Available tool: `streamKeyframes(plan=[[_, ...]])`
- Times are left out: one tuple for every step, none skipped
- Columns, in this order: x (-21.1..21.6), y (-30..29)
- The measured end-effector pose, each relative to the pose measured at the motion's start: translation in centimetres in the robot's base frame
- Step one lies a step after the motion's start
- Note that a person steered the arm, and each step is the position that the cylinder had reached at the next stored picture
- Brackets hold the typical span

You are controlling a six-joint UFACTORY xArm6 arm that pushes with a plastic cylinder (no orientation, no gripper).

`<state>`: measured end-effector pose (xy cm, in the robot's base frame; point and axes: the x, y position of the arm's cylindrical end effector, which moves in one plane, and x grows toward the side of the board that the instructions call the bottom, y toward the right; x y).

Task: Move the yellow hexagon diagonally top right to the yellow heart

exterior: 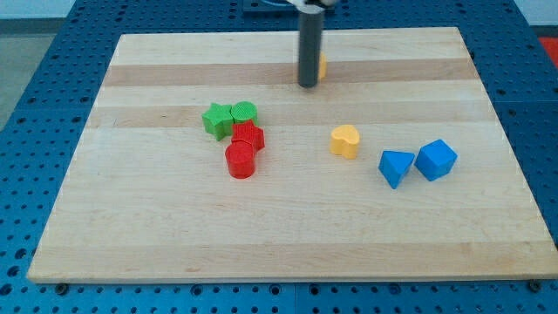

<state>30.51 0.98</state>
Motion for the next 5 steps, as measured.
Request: streamKeyframes(plan=[[-4.7, -3.8], [-5.0, 3.0], [2.2, 5.3], [1.9, 4.1], [4.5, 2.4]])
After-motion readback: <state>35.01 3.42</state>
